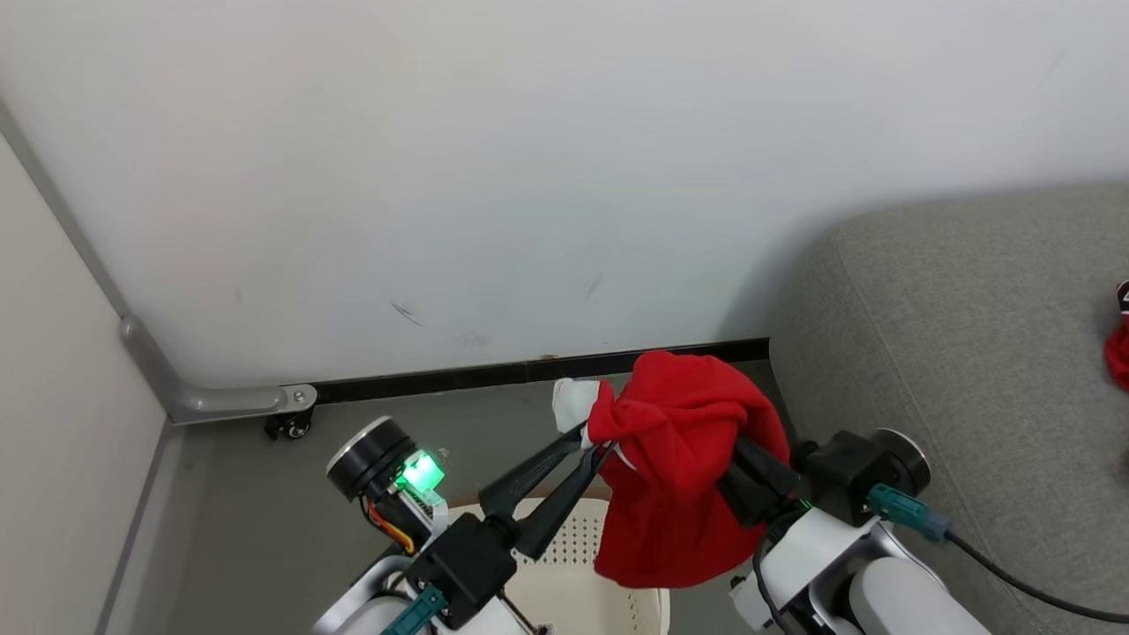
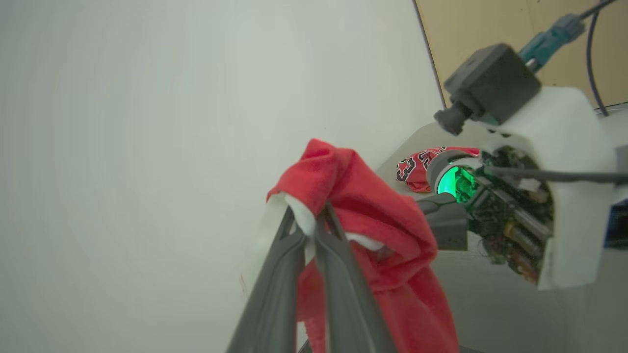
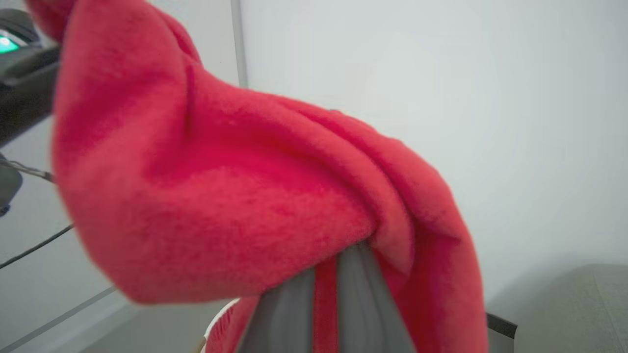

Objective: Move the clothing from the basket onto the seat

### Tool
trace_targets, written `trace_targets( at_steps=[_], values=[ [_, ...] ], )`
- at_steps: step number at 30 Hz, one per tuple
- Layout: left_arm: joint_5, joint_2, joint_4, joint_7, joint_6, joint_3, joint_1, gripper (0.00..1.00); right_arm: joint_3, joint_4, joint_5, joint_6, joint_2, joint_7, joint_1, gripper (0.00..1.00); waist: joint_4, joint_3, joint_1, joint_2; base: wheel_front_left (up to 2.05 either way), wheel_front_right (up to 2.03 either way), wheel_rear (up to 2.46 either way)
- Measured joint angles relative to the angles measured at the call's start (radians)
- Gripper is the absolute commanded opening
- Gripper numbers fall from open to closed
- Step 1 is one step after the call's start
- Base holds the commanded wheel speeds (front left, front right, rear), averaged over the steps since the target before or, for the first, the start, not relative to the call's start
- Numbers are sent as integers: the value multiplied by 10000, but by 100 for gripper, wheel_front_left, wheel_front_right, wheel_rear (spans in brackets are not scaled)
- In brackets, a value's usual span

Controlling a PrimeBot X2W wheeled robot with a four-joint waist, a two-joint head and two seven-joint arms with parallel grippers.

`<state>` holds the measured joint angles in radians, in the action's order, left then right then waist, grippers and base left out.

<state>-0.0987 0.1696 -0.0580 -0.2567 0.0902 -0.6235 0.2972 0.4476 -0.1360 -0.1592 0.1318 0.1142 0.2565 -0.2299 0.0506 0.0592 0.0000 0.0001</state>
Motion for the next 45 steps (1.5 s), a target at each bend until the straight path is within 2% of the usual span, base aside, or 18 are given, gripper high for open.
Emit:
trace_targets(
  at_steps=[19,34,35,36,37,38,45],
  values=[
    [36,125,897,0,17,-67,-444,0,-790,523,-171,0,-79,0,-48,0,-35,-148,0,0,0,0,0],
    [217,125,1480,0,138,-625,-632,0,-627,558,-362,0,-140,0,-49,0,-134,-186,0,0,0,0,0],
    [217,102,1517,0,163,-637,-632,10,-608,554,-368,0,-140,0,-49,0,-134,-186,0,-1,0,0,0],
    [217,79,1542,0,190,-648,-632,33,-594,548,-372,0,-140,0,-49,0,-134,-187,1,0,0,0,0],
    [217,46,1563,0,190,-658,-632,73,-583,543,-378,0,-140,0,-49,0,-133,-187,0,0,0,0,0],
    [217,15,1576,0,192,-667,-632,100,-577,537,-378,0,-138,0,-49,0,-132,-189,0,-1,0,0,0],
    [213,-29,1714,0,196,-700,-633,100,-577,458,-378,0,-109,0,-49,0,-109,-198,0,-1,0,0,0]
  ],
)
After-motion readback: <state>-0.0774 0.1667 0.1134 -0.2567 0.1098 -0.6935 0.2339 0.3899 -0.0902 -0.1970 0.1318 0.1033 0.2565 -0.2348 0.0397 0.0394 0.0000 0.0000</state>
